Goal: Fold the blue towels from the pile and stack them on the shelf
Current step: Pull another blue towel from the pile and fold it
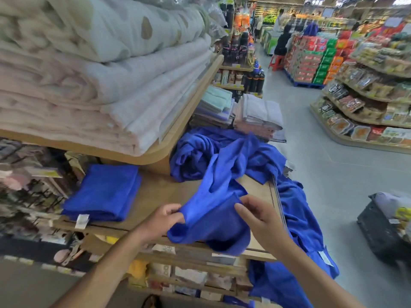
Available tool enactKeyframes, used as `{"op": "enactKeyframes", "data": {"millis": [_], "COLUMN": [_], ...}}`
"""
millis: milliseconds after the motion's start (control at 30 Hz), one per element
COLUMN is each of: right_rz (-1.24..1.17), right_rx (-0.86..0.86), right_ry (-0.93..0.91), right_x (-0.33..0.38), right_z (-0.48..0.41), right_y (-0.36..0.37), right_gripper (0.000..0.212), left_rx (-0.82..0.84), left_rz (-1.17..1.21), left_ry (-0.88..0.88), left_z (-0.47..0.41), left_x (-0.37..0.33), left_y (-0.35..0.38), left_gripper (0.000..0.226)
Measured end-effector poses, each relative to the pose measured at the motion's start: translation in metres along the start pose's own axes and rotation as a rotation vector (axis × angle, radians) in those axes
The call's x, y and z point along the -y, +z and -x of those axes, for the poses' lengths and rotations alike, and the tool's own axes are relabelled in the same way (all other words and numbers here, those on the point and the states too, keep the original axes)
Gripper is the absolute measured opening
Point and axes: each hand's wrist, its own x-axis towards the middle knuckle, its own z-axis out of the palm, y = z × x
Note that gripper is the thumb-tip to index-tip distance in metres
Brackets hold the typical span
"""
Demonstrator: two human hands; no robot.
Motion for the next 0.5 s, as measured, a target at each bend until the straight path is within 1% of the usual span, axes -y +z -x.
{"op": "enactKeyframes", "data": {"millis": [33, 67, 100, 133, 200, 267, 300, 333, 400, 500], "right_rz": [-0.01, -0.008, -0.003, 0.002, 0.016, 0.016, 0.015, 0.015, 0.012, 0.006], "right_rx": [0.025, 0.054, 0.088, 0.119, 0.155, 0.166, 0.164, 0.162, 0.156, 0.15], "right_ry": [0.027, 0.057, 0.083, 0.101, 0.132, 0.167, 0.177, 0.181, 0.185, 0.183], "right_x": [-0.006, -0.013, -0.018, -0.023, -0.029, -0.031, -0.031, -0.031, -0.029, -0.026], "right_z": [-0.001, -0.001, -0.001, -0.001, -0.002, -0.004, -0.005, -0.006, -0.006, -0.003], "right_y": [0.005, 0.011, 0.018, 0.024, 0.034, 0.039, 0.04, 0.04, 0.04, 0.038], "right_gripper": [0.026, 0.018, 0.014, 0.014, 0.017, 0.018, 0.019, 0.02, 0.022, 0.019], "left_rx": [0.092, 0.15, 0.166, 0.164, 0.141, 0.067, -0.006, -0.083, -0.205, -0.248], "left_rz": [-0.103, -0.184, -0.263, -0.328, -0.453, -0.539, -0.573, -0.613, -0.665, -0.676], "left_ry": [-0.062, -0.119, -0.17, -0.201, -0.247, -0.245, -0.23, -0.208, -0.156, -0.06], "left_z": [0.011, 0.019, 0.025, 0.029, 0.033, 0.027, 0.022, 0.014, -0.008, -0.06], "left_x": [0.014, 0.028, 0.04, 0.048, 0.054, 0.055, 0.051, 0.048, 0.034, 0.005], "left_y": [-0.004, -0.007, -0.01, -0.012, -0.016, -0.021, -0.022, -0.023, -0.023, -0.016], "left_gripper": [0.005, 0.017, 0.025, 0.023, 0.01, 0.03, 0.038, 0.039, 0.032, 0.025]}}
